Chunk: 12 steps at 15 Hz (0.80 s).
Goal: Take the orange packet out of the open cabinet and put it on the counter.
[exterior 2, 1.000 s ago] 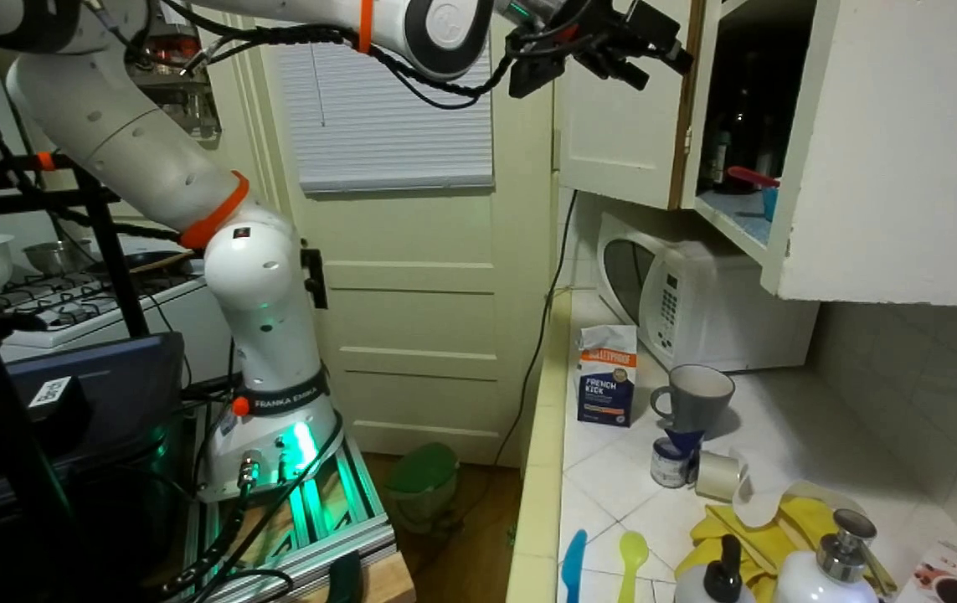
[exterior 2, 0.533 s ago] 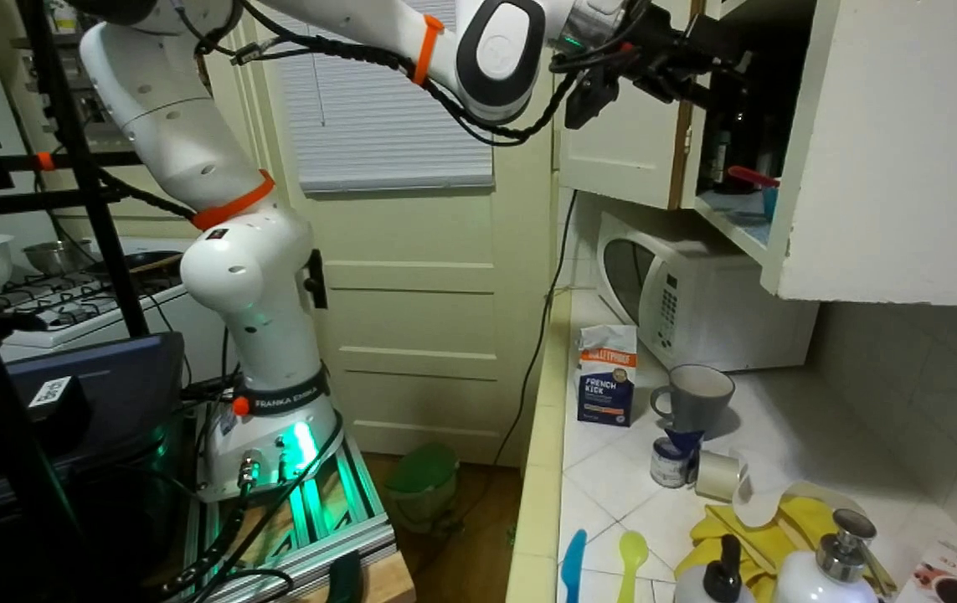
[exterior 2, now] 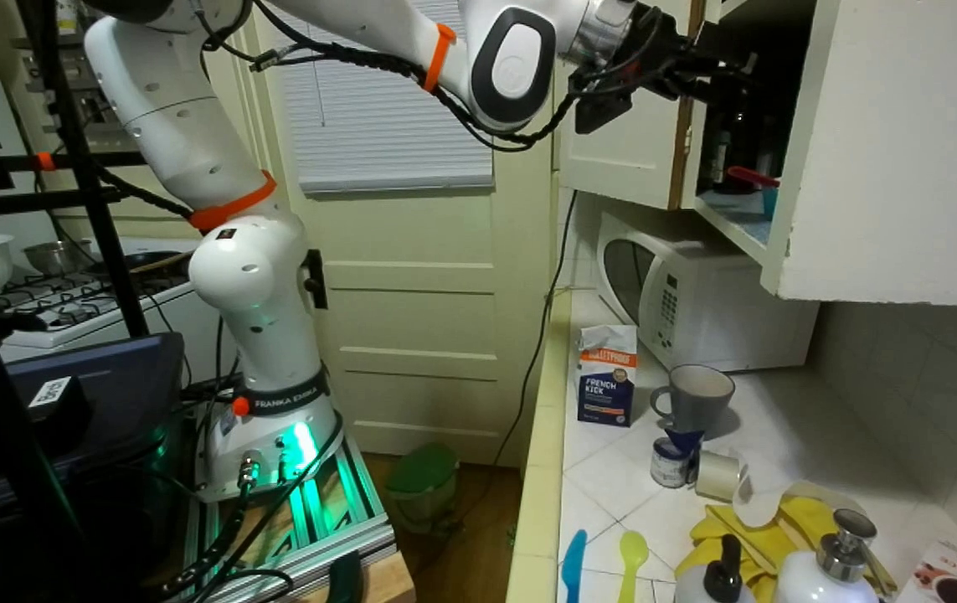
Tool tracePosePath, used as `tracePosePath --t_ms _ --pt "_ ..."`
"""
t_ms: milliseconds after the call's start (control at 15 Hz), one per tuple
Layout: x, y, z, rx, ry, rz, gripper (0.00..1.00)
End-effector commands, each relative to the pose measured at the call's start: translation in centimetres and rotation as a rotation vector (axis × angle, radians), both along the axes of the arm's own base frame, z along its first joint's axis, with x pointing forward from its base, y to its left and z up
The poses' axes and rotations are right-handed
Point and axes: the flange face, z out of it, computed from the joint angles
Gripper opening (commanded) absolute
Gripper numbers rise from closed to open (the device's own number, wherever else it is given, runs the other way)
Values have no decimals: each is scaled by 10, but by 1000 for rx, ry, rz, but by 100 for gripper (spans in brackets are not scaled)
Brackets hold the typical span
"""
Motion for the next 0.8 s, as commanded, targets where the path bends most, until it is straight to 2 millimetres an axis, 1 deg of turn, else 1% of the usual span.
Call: tracePosePath --t_ms 0,200,267,333,400,533,600,733 --pt "10 12 -21 38 -91 58 100" --pt "11 10 -29 61 -137 87 100" --pt "10 1 -28 58 -149 67 100" --pt "8 -15 -29 69 -124 24 100" --pt "11 2 -28 54 -122 61 100" --pt "5 -11 -29 56 -123 34 100" --pt "7 -9 -28 57 -137 45 100" --pt "14 3 -27 60 -148 104 100"
